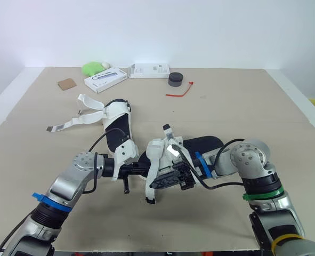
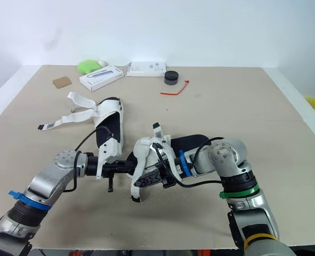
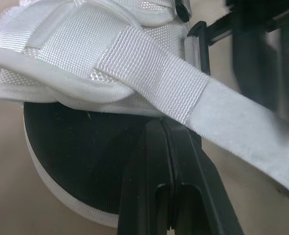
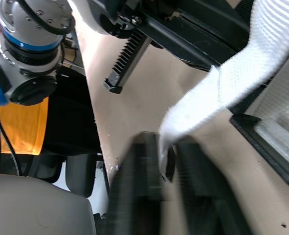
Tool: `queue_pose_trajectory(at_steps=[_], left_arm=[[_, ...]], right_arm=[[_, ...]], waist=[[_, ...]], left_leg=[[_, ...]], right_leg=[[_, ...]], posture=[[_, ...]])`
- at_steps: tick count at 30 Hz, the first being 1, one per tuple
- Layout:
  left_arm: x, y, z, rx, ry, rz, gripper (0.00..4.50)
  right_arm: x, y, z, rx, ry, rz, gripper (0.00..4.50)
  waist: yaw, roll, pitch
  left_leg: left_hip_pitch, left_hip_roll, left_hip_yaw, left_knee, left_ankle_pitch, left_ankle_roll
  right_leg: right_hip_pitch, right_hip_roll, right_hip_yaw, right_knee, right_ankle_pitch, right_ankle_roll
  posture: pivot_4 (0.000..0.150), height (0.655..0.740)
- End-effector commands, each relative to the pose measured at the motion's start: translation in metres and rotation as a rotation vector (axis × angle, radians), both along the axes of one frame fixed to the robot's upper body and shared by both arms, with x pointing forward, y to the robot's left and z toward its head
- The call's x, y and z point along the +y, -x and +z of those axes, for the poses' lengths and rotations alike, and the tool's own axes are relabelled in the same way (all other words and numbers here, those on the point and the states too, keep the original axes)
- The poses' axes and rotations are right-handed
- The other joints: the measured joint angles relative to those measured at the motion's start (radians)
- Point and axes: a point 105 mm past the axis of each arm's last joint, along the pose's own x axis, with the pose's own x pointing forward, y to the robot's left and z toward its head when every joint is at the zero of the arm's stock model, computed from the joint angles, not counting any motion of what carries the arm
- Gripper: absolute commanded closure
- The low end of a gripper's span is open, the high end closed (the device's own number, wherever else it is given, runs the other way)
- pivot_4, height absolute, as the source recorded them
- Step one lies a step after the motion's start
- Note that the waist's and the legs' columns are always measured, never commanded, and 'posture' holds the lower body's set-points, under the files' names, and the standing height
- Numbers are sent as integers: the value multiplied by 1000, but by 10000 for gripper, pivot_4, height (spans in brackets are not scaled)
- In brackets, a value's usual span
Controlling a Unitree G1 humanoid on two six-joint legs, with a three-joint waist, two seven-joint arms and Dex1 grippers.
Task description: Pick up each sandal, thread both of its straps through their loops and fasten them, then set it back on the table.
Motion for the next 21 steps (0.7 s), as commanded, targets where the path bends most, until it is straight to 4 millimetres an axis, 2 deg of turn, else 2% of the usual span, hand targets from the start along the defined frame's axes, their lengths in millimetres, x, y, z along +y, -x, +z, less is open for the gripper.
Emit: queue_pose_trajectory(at_steps=[1,5,9,14,21], left_arm=[[6,-2,-8,12,-33,37,45000],[6,-1,-9,14,-35,35,45000],[6,0,-10,17,-36,33,45000],[5,0,-11,18,-34,30,45000],[3,0,-11,15,-33,24,45000]], right_arm=[[3,3,11,-17,-44,26,44405],[1,1,28,-52,-75,41,44405],[-6,-6,65,-132,-112,67,44405],[-11,-19,89,-186,-113,42,44405],[-18,-35,75,-194,-21,-16,44405]], waist=[[0,0,0],[0,0,0],[-1,1,1],[0,1,0],[0,1,0]], left_leg=[[0,0,0,0,0,0],[0,0,0,0,0,0],[0,0,0,0,0,0],[-1,0,-1,0,0,0],[-2,-1,0,0,0,0]], right_leg=[[0,0,0,0,0,0],[0,0,0,0,0,0],[0,0,0,0,0,0],[0,1,-1,-1,0,0],[-1,-1,-1,-1,0,0]], posture=[[1500,7400],[1500,7400],[1500,7400],[1500,7400],[1500,7400]])
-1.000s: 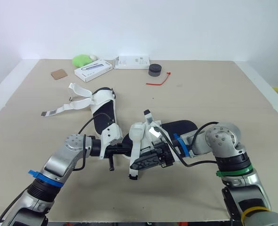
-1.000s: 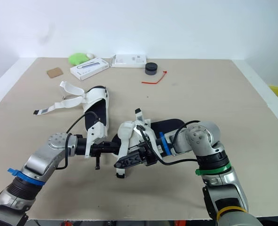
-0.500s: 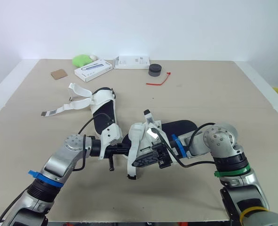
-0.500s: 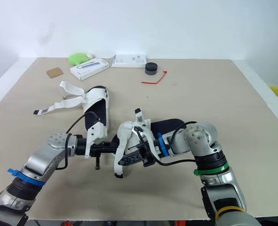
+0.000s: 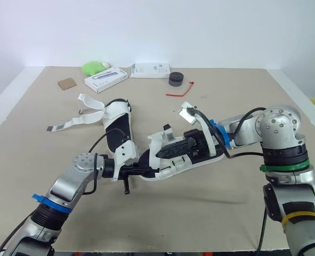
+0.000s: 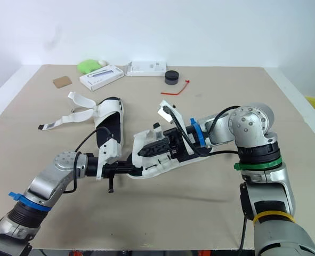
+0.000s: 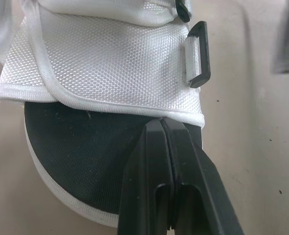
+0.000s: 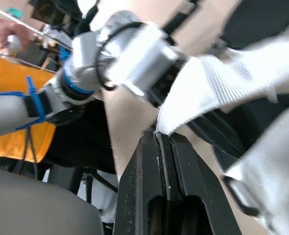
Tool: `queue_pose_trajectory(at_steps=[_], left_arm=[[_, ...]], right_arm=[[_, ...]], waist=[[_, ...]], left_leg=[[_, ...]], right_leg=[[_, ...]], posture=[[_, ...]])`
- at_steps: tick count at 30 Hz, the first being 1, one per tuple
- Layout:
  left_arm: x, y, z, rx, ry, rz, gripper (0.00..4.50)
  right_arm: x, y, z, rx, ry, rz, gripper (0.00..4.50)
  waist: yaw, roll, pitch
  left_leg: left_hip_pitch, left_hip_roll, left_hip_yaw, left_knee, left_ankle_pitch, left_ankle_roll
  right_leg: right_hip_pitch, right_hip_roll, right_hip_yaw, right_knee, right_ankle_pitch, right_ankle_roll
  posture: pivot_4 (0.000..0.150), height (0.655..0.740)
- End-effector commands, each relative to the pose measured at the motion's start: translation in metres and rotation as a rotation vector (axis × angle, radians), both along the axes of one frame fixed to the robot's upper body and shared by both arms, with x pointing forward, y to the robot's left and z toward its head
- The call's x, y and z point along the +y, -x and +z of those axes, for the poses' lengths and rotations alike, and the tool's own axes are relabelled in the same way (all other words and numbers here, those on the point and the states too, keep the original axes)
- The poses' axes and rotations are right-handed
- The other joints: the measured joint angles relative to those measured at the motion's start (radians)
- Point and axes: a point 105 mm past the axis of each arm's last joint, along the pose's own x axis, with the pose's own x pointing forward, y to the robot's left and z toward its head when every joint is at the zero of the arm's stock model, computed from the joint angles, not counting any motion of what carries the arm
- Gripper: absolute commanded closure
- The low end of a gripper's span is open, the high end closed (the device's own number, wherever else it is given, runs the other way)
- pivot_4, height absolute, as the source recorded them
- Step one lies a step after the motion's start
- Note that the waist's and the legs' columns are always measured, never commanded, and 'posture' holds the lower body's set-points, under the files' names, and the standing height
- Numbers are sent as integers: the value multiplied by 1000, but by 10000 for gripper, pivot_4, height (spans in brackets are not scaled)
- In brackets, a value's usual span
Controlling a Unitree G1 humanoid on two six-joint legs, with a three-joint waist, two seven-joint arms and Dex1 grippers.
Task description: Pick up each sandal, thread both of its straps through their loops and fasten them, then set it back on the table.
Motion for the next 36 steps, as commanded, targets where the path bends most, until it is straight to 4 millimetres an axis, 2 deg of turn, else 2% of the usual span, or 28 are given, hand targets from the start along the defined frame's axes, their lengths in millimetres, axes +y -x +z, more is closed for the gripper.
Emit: queue_pose_trajectory(at_steps=[1,5,12,18,23,36], left_arm=[[4,-1,-11,21,-41,22,45000],[5,0,-11,22,-43,22,45000],[6,1,-11,23,-45,24,45000],[6,0,-10,23,-47,25,45000],[6,-1,-10,21,-48,25,45000],[6,-1,-11,23,-48,25,45000]], right_arm=[[-2,-9,1,-32,17,-12,44405],[-5,-15,-3,-58,39,-13,44405],[-7,-23,10,-91,19,5,44405],[-7,-25,13,-95,20,20,44405],[-12,-19,4,-67,58,39,44405],[-18,-24,-12,-53,120,34,44405]], waist=[[0,0,0],[0,0,0],[0,0,0],[0,0,0],[0,0,0],[0,0,0]], left_leg=[[0,0,0,0,0,0],[0,0,0,0,0,0],[0,0,-1,0,0,0],[-1,0,-1,0,0,0],[-1,0,-1,0,0,0],[-1,0,-1,0,0,0]], right_leg=[[0,0,0,0,0,0],[0,0,0,0,0,0],[0,0,-1,0,0,0],[0,-1,-1,0,1,-3],[0,-1,-1,0,2,-4],[-1,-1,-2,0,2,-5]], posture=[[1500,7400],[1500,7400],[1500,7400],[1500,7400],[1500,7400],[1500,7400]])
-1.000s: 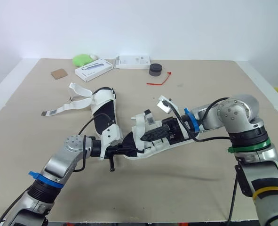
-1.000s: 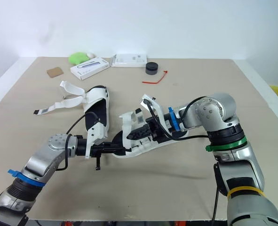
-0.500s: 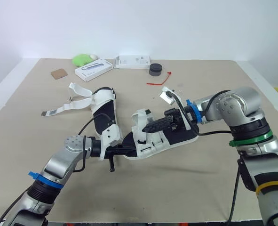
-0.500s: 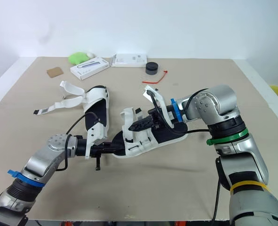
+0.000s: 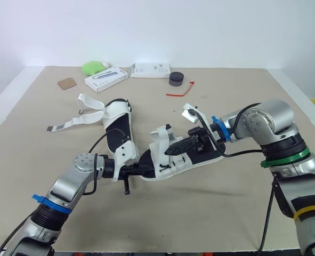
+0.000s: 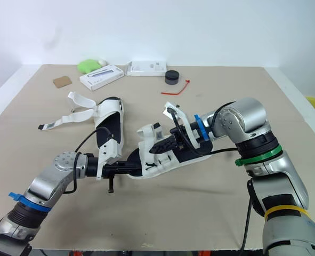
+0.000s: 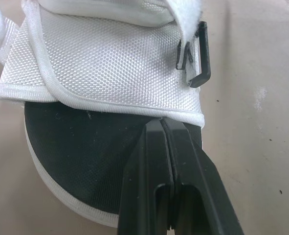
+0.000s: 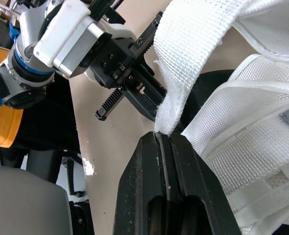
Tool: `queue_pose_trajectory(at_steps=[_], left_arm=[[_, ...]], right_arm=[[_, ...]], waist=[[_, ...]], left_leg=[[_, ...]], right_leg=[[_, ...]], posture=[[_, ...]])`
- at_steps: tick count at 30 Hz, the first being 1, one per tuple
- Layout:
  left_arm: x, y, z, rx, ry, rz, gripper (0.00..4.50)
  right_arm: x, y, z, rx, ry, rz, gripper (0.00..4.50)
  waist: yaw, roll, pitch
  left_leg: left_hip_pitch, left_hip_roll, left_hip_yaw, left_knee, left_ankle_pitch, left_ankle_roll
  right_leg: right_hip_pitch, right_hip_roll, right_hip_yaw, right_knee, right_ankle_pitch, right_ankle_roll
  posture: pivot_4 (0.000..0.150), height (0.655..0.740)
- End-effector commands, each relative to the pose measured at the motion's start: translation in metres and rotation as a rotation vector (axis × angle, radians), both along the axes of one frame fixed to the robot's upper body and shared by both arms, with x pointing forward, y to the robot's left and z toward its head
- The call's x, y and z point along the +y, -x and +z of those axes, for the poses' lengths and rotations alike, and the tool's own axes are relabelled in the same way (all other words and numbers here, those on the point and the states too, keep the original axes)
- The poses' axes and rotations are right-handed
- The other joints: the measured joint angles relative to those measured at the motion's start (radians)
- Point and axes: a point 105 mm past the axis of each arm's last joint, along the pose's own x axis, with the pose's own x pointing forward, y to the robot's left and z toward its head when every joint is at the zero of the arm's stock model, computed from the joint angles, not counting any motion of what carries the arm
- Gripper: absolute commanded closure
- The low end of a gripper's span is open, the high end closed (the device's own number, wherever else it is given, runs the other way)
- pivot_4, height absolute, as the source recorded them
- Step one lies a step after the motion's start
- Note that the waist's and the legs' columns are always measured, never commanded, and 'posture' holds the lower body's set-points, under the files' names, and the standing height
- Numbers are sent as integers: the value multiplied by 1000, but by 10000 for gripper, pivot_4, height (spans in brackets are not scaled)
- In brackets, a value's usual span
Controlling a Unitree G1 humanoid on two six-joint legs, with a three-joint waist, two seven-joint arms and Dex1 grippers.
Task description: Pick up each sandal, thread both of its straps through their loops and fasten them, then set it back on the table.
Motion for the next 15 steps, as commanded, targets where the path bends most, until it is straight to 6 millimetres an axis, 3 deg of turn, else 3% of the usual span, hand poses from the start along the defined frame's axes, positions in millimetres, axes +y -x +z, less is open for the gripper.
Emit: queue_pose_trajectory(at_steps=[1,15], left_arm=[[6,-2,-11,28,-49,27,45000],[7,-2,-11,28,-49,32,45000]], right_arm=[[-3,-3,-3,-26,29,2,44405],[5,-24,-14,-172,53,13,44405]], waist=[[0,0,0],[0,0,0]], left_leg=[[0,0,0,0,0,0],[0,0,0,0,0,0]], right_leg=[[0,0,0,0,0,0],[0,0,0,0,0,-1]], posture=[[1500,7400],[1500,7400]])
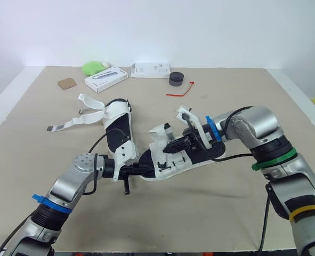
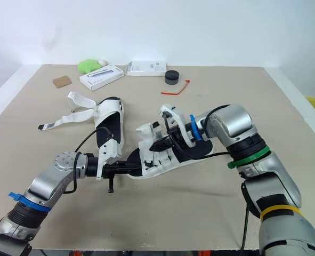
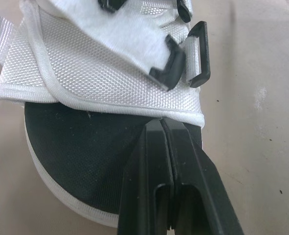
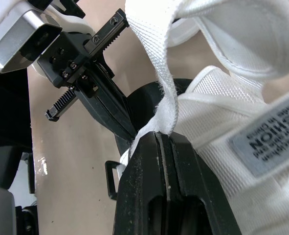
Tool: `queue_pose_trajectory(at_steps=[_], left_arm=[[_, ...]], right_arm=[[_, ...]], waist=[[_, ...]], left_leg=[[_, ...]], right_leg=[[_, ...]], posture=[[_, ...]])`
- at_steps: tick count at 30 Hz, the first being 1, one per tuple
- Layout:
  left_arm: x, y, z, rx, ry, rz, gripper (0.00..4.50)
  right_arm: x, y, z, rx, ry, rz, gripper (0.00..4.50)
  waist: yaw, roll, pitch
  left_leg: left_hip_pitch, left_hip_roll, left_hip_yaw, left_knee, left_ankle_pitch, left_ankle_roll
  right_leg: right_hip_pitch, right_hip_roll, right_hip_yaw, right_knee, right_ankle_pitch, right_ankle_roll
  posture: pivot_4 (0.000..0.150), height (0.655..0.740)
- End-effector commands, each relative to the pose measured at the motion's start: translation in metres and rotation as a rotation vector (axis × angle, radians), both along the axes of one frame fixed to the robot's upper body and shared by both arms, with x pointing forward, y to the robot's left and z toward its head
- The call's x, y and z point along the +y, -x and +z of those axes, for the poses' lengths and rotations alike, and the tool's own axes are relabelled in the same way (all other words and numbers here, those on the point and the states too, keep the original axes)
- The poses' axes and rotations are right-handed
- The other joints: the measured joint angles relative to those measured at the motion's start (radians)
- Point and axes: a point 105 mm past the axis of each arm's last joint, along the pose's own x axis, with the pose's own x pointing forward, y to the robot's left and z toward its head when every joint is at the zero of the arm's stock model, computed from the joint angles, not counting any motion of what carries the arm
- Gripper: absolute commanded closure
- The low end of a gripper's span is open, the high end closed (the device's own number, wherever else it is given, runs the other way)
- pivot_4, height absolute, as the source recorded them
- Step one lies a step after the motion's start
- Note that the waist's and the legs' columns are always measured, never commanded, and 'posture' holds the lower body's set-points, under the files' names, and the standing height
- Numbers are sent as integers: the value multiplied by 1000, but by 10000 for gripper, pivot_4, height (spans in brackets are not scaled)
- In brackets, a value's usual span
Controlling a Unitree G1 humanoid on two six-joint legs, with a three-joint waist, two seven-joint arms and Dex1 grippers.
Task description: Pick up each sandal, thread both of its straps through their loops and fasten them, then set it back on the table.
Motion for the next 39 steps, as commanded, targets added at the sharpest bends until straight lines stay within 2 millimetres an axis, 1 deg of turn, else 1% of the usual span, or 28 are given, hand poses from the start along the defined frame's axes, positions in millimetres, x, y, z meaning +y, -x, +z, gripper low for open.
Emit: queue_pose_trajectory(at_steps=[1,6,8,11,13,17,20,23,24,26,28,29,36,39], left_arm=[[7,-2,-11,28,-49,30,45000],[7,-1,-11,28,-49,29,45000],[6,-1,-11,28,-48,28,45000],[7,-1,-11,28,-50,28,45000],[7,0,-11,29,-51,28,45000],[6,0,-11,28,-50,26,45000],[6,0,-11,27,-51,24,45000],[6,0,-11,27,-51,23,45000],[6,0,-11,27,-51,23,45000],[6,1,-12,27,-52,23,45000],[7,1,-12,28,-52,24,45000],[7,1,-12,29,-52,24,45000],[7,2,-12,31,-52,25,45000],[6,1,-12,30,-52,23,45000]], right_arm=[[0,-3,4,-30,-5,8,44405],[2,0,4,-46,-3,40,44405],[4,1,13,-47,-30,51,44405],[6,11,32,-20,-82,83,44405],[6,18,36,1,-91,100,44405],[5,26,34,23,-86,115,44405],[2,19,22,12,-61,72,44405],[1,13,16,-13,-48,53,35564],[1,12,15,-24,-48,50,31322],[2,11,13,-50,-52,43,21224],[3,14,12,-55,-56,51,13249],[5,17,12,-52,-60,54,7676],[11,32,12,-21,-99,60,7676],[19,41,15,-26,-124,85,7676]], waist=[[0,0,0],[0,0,0],[0,0,0],[0,0,0],[0,0,0],[0,0,0],[0,0,0],[0,0,0],[0,0,0],[0,0,0],[0,0,0],[0,0,0],[1,0,0],[1,0,0]], left_leg=[[0,0,0,0,0,0],[0,0,0,0,0,0],[0,0,0,0,0,0],[0,0,0,0,0,0],[0,0,-1,0,0,0],[0,0,-2,0,0,0],[0,0,-2,0,0,0],[0,0,-3,0,0,0],[0,0,-3,0,0,0],[0,0,-3,0,0,0],[0,0,-3,0,0,0],[0,0,-3,0,0,0],[0,0,-4,0,0,0],[0,0,-5,0,0,0]], right_leg=[[0,0,0,0,0,0],[0,0,-1,0,0,0],[0,0,-1,0,0,-1],[0,-1,-1,0,0,-1],[0,-1,-2,0,0,-1],[0,-2,-4,0,0,-2],[0,-2,-5,0,0,-2],[0,-2,-5,0,-1,-2],[0,-2,-6,0,-1,-2],[0,-2,-6,0,-1,-2],[0,-2,-6,0,-1,-2],[0,-2,-6,0,-1,-2],[0,-2,-7,0,-1,-3],[0,-2,-8,1,-1,-3]], posture=[[1500,7400],[1500,7400],[1500,7400],[1500,7400],[1500,7400],[1500,7400],[1500,7400],[1500,7400],[1500,7400],[1500,7400],[1500,7400],[1500,7400],[1500,7400],[1500,7400]])
